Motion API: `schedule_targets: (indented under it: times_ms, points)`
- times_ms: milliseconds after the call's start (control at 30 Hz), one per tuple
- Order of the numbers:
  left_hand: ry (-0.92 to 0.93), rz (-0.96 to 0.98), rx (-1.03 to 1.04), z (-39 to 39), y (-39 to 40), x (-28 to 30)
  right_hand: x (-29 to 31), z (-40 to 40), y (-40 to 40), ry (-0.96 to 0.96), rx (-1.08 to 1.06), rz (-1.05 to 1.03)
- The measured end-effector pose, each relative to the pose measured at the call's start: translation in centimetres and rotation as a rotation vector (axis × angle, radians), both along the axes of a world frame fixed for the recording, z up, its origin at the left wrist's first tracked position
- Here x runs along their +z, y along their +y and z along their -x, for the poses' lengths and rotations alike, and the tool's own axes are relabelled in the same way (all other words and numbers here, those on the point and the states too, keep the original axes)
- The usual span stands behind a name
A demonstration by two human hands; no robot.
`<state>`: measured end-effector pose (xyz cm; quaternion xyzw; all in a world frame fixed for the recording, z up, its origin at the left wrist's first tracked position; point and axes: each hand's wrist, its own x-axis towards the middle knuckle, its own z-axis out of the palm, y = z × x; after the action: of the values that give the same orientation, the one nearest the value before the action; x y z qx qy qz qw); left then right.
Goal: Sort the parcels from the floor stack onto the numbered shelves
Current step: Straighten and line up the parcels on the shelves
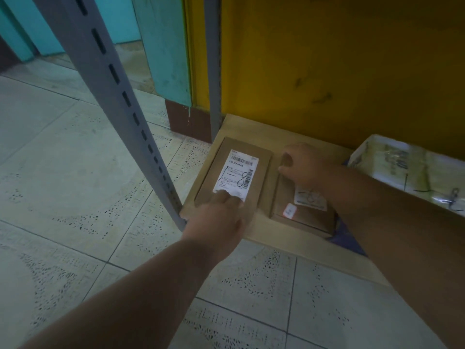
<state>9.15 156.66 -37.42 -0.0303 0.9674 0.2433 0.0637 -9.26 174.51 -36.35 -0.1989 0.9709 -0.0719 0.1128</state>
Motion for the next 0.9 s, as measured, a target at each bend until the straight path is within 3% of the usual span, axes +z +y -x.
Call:
schedule_targets:
  times_ms: [200,400,900]
  points:
    - [-0.011,-0.044,-0.089,2.6,2.9,0.1,2.2,1.7,3.7,-0.099,-0.127,-0.199]
    - [-0.067,-0.096,-0.139,2.9,5.6,0.2,1.6,1.7,4.4,-0.157,-0.099,-0.378]
    - [-0.139,-0.222,0.017,1.6,6.0,-0.9,1.9,1.3,4.0,-0.26,-0.155,-0.343]
